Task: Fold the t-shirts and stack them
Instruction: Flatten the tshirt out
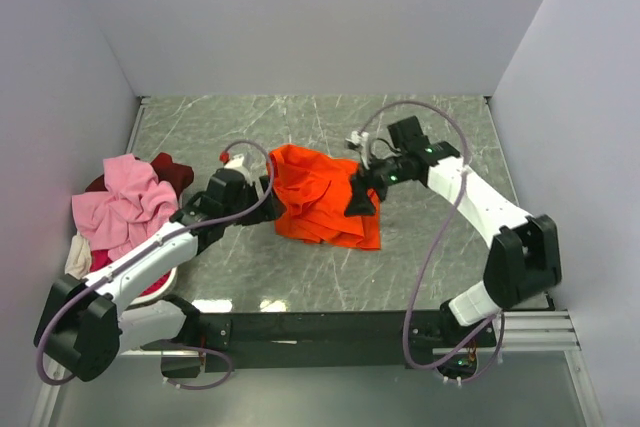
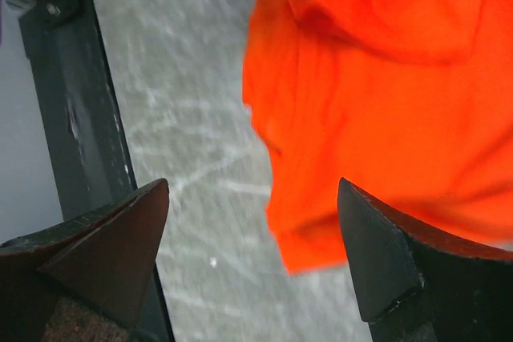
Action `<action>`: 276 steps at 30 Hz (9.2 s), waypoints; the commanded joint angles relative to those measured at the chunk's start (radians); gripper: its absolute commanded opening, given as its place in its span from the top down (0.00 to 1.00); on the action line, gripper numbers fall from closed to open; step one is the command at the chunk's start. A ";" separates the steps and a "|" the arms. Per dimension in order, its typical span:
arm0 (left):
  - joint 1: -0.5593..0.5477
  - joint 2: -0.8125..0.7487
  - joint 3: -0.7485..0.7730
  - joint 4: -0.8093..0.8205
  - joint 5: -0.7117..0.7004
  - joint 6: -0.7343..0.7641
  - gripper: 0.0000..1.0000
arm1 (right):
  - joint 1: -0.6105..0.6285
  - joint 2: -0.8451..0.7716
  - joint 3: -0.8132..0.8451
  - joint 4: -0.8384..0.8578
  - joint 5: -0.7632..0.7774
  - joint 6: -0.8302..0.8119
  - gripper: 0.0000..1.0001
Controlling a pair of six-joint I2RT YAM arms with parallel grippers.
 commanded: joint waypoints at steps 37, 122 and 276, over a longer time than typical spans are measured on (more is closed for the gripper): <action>-0.001 0.329 -0.059 0.274 0.042 -0.070 0.41 | 0.194 0.767 0.782 -0.086 0.445 0.292 0.39; 0.082 0.143 0.401 -0.196 0.102 0.299 0.18 | -0.220 -0.100 -0.120 -0.077 0.297 -0.185 0.46; 0.383 1.090 1.039 -0.162 0.227 0.157 0.58 | -0.534 0.096 0.058 -0.155 0.135 -0.069 0.66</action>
